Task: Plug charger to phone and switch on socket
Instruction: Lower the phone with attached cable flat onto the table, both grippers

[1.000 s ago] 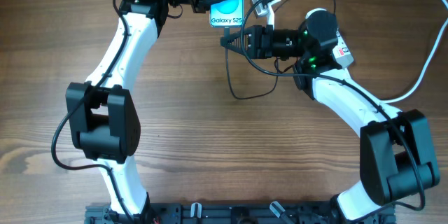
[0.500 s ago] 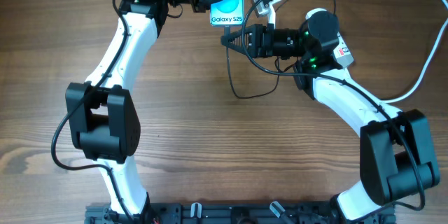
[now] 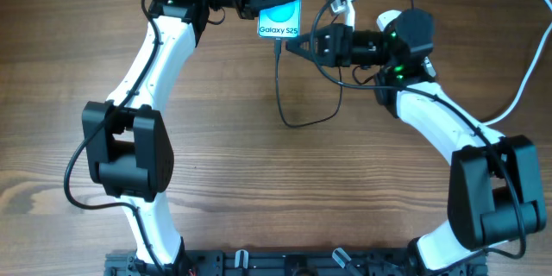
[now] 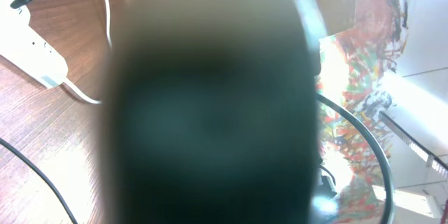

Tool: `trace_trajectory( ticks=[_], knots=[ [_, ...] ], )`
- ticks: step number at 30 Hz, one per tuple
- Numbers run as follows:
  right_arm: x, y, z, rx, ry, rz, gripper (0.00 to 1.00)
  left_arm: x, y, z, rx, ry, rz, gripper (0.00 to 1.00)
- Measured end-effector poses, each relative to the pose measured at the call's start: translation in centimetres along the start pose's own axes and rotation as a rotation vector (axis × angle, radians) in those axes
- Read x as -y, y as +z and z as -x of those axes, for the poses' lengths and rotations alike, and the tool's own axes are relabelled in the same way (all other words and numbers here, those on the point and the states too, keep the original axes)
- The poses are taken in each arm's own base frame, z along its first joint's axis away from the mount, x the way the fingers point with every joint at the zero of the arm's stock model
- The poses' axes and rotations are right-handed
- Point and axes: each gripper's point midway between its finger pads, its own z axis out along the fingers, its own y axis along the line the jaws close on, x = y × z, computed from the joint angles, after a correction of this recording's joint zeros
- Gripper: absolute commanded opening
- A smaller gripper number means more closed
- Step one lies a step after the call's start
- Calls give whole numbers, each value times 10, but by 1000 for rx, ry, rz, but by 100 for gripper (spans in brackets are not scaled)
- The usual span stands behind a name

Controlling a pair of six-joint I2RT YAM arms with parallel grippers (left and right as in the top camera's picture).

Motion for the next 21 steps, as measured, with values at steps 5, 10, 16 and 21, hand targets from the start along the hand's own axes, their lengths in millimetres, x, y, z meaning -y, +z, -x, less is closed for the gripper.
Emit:
trace_trajectory(
  ticks=[5, 10, 16, 21],
  knots=[
    [0, -23, 14, 41, -53, -13, 81, 1, 9, -3, -18, 0, -6, 4],
    [0, -27, 17, 52, -33, -17, 54, 5, 38, -17, -83, 1, -26, 4],
    [0, -27, 16, 52, 15, -16, 36, 1, 55, -23, -95, -57, -18, 4],
    [0, -27, 17, 53, 56, -15, 4, -10, 58, -19, -49, -102, 21, 4]
  ],
)
